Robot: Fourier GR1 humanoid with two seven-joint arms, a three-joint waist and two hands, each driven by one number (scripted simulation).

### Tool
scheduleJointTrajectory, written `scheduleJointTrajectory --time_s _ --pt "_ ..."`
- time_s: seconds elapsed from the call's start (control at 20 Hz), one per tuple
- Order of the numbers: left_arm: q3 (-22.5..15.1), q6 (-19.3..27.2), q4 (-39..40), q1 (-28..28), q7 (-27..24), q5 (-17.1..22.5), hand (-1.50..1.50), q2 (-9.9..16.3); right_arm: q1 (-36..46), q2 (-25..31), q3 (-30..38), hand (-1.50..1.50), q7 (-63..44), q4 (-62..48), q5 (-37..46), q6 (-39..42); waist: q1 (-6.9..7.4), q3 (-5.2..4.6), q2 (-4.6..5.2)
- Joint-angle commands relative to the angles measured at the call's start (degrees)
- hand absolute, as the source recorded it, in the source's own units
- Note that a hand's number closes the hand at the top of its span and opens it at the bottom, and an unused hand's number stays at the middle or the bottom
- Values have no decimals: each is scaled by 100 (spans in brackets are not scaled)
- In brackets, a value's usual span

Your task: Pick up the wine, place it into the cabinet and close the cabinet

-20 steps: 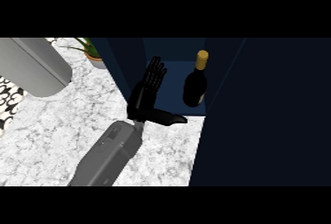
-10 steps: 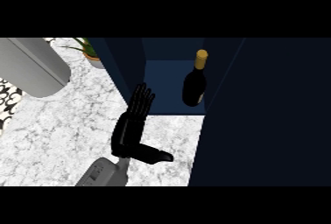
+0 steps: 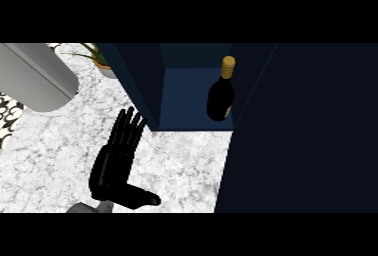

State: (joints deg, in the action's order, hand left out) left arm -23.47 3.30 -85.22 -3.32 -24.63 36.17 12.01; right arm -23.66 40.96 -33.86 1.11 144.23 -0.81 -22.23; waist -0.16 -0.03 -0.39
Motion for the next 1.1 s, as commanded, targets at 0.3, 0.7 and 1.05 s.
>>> scheduleJointTrajectory --time_s 0.3,0.7,1.05 --pt "687 -436 -502 448 -107 254 -150 711 36 631 -798 150 -177 1007 -419 1210 62 -3 25" --pt "1417 -1084 -385 891 -260 553 -150 1342 292 387 -1322 150 -679 1351 7 1065 10 -19 27" --pt "1763 -1436 -808 1192 -31 808 -150 1737 837 129 -1242 150 -859 1003 -226 1183 117 -8 32"
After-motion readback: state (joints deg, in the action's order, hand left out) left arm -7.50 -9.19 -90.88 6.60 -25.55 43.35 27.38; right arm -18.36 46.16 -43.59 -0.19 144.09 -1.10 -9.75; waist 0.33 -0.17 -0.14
